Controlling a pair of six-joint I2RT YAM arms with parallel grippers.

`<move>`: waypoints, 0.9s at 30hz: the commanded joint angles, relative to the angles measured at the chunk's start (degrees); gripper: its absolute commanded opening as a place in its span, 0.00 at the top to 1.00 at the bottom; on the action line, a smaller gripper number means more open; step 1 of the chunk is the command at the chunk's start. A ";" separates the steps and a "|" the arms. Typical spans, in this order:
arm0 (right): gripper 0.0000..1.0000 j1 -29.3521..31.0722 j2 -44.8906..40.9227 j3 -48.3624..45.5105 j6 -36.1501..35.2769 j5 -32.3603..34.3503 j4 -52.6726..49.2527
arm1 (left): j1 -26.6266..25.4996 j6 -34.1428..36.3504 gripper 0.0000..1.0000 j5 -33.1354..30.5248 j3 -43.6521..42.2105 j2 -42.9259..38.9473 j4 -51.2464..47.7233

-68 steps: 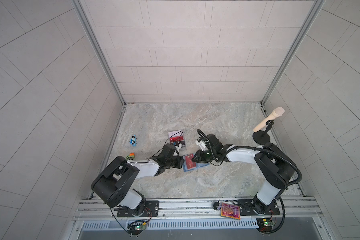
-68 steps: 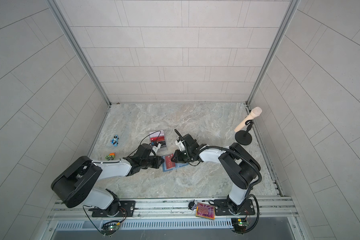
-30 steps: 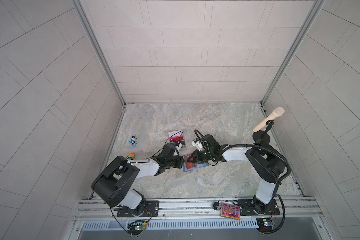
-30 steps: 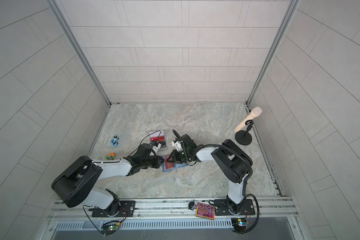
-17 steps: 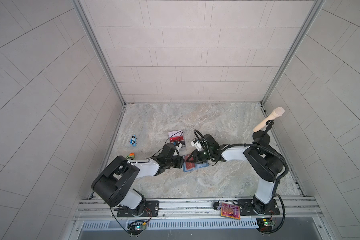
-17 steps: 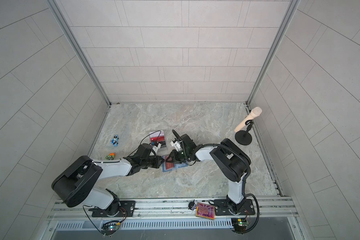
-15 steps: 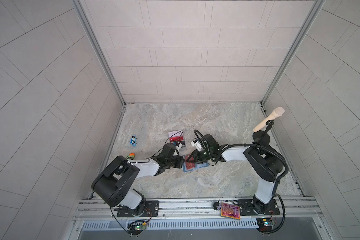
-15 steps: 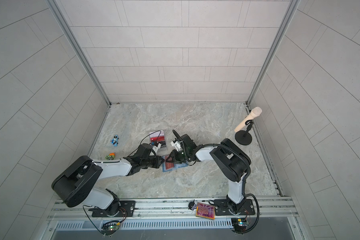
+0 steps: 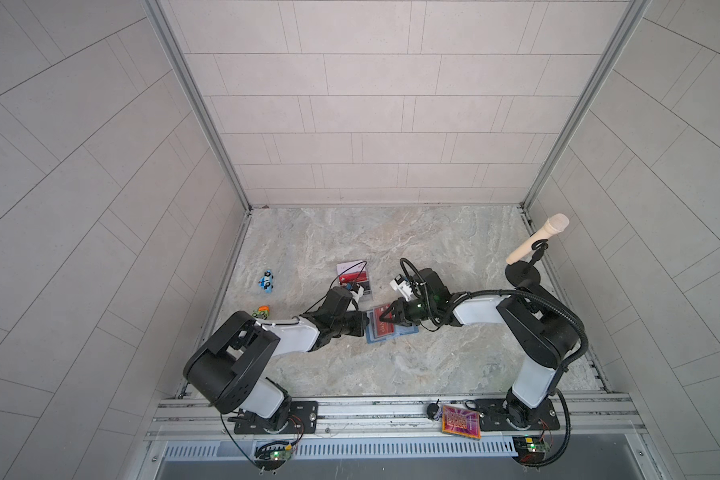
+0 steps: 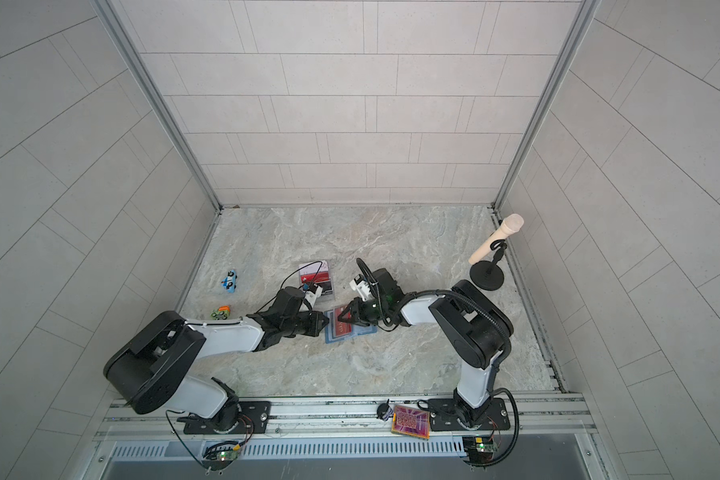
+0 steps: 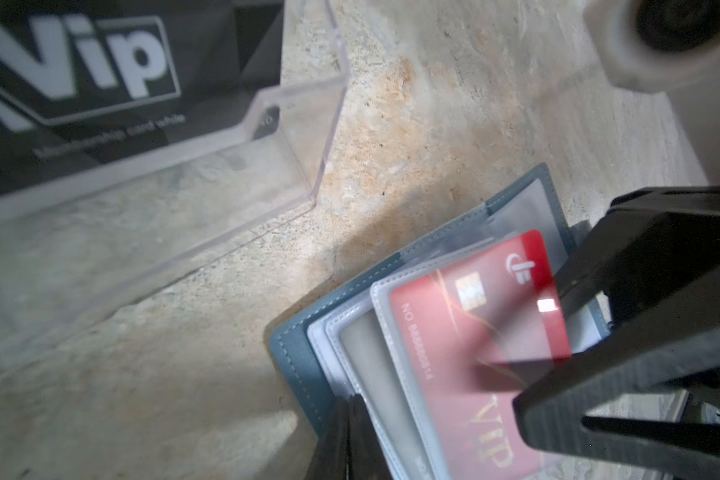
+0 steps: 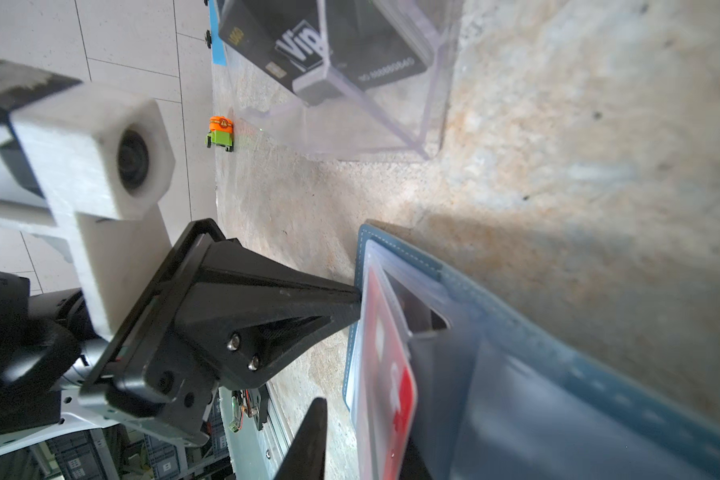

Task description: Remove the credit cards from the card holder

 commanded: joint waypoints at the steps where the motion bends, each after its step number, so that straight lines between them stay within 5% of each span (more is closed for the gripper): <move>1: 0.76 -0.79 -2.81 -0.87 0.63 -0.63 2.25 | -0.28 0.94 0.92 -1.32 -0.49 1.83 -4.07; 27: 0.86 -3.31 -7.58 -1.64 -5.80 3.58 -8.90 | -0.72 0.57 0.88 -0.76 -0.33 -0.67 -3.10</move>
